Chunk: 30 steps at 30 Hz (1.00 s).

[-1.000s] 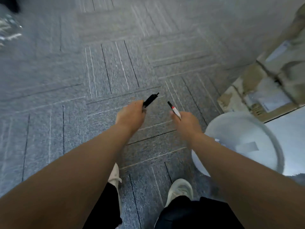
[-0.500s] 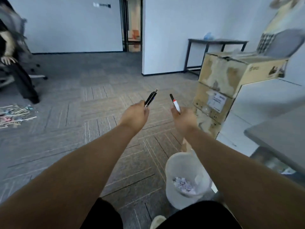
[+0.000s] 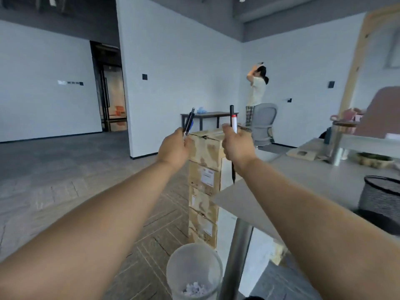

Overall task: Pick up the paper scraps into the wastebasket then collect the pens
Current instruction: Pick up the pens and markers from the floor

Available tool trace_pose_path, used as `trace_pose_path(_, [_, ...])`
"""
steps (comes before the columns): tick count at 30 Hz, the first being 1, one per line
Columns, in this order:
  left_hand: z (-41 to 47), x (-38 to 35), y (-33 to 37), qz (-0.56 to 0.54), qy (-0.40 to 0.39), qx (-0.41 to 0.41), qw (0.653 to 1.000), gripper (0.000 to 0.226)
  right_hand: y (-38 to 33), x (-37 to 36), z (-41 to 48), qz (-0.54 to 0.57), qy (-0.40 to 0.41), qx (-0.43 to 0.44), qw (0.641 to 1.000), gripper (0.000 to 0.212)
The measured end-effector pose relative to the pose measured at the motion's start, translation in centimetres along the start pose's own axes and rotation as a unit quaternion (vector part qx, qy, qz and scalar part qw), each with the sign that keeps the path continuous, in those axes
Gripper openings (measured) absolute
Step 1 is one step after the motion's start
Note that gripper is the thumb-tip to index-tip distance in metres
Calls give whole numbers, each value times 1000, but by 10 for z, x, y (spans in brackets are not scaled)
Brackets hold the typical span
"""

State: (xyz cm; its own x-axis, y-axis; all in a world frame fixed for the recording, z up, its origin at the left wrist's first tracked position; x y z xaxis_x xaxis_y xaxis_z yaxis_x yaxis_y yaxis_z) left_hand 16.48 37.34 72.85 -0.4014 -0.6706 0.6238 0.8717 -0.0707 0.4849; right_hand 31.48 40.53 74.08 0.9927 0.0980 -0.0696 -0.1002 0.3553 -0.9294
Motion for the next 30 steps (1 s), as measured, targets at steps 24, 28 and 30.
trace_pose_path(24, [-27,-165,322,-328,-137,-172,919,29,-51,332,-4,-7,289,70,955,34])
trace_pose_path(28, [-27,-186,329,-344,-137,-158,915,35,-17,345,2,-23,279,31,959,40])
trace_pose_path(30, [-24,-195,330,-350,-143,-155,913,34,-7,347,5,-35,275,17,961,38])
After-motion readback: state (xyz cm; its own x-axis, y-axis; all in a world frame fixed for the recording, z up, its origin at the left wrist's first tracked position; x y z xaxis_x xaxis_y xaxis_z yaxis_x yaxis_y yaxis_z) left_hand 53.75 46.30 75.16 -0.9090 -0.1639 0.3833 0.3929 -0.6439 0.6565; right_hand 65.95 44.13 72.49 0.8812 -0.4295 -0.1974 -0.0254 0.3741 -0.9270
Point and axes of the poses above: each hand's wrist, its own z-axis towards the middle knuckle, its own x-axis out of the back of the hand, y = z × x, the point moved 1 cm from there along z, towards the middle knuckle, and after that the axes turned 7 degrees about z, right-handed, at the moved point
